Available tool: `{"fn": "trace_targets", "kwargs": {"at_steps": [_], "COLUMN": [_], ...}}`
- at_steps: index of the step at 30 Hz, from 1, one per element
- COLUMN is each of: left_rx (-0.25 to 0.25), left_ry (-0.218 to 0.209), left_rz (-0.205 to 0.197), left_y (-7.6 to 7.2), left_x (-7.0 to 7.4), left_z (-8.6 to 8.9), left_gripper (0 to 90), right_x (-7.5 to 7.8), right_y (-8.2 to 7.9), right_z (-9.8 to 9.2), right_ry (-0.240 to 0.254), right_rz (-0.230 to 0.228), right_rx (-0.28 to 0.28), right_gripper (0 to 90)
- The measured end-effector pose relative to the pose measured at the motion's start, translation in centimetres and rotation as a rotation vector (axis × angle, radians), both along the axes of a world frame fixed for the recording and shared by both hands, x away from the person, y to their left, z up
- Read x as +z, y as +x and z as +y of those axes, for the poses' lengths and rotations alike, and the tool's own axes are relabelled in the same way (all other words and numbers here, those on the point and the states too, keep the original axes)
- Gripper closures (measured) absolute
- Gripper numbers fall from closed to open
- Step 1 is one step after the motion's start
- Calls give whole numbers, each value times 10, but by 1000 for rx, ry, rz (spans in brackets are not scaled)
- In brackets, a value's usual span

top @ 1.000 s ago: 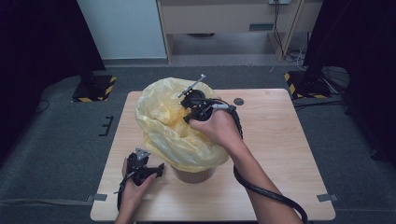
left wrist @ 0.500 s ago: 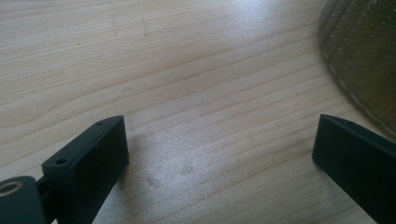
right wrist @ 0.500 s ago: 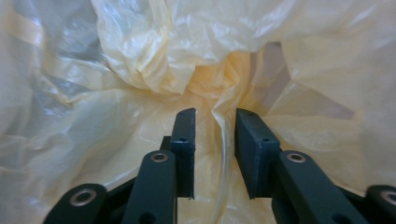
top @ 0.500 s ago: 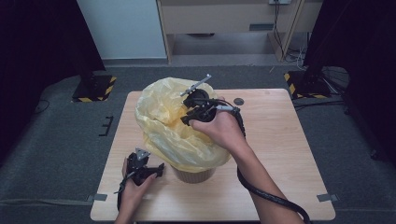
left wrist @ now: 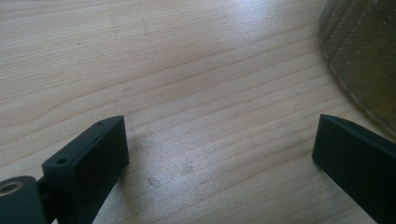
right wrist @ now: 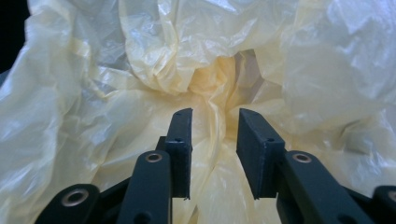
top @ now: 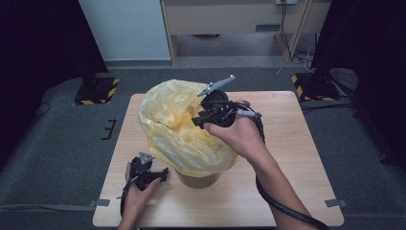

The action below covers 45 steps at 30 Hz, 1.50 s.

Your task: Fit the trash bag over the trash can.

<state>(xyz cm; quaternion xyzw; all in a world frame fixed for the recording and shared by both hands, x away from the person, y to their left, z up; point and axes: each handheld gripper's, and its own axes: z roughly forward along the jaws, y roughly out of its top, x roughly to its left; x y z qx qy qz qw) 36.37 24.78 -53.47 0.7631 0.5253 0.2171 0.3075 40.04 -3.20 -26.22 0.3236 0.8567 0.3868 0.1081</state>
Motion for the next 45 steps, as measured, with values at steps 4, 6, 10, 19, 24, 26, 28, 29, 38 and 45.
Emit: {"fn": "trace_targets", "kwargs": {"at_steps": [4, 6, 10, 19, 24, 26, 28, 29, 38, 45], "left_rx": [0, 0, 0, 1, 2, 2, 2, 2, 3, 3], "left_ry": [0, 0, 0, 0, 1, 1, 1, 1, 1, 1], "left_rz": [0, 0, 0, -1, -3, -2, -2, -2, -2, -2], "left_y": [0, 0, 0, 0, 0, 0, 0, 0, 0, 0], "left_x": [0, 0, 0, 0, 0, 0, 0, 0, 0, 0], "left_z": [0, 0, 0, 0, 0, 0, 0, 0, 0, 0], "left_gripper": [30, 30, 30, 31, 31, 31, 31, 31, 32, 32], "right_x": [0, 0, -2, -3, -1, 0, 1, 2, -14, -38], "right_y": [-8, -11, -14, -11, -11, -11, -12, -13, -18, -17], "right_z": [-8, -13, -26, -55, -74, -83, -92, -96, -135, -152], "right_ry": [5, 17, 52, 172, 228, 247, 265, 279, 302, 299], "right_rz": [-8, -10, -8, 6, -8, -12, -23, -25, -9, 31], "right_rx": [8, 7, -4, -32, -70, -96, -111, -118, -181, -213], "right_gripper": [697, 698, 741, 798, 804, 808, 808, 808, 796, 790]}}
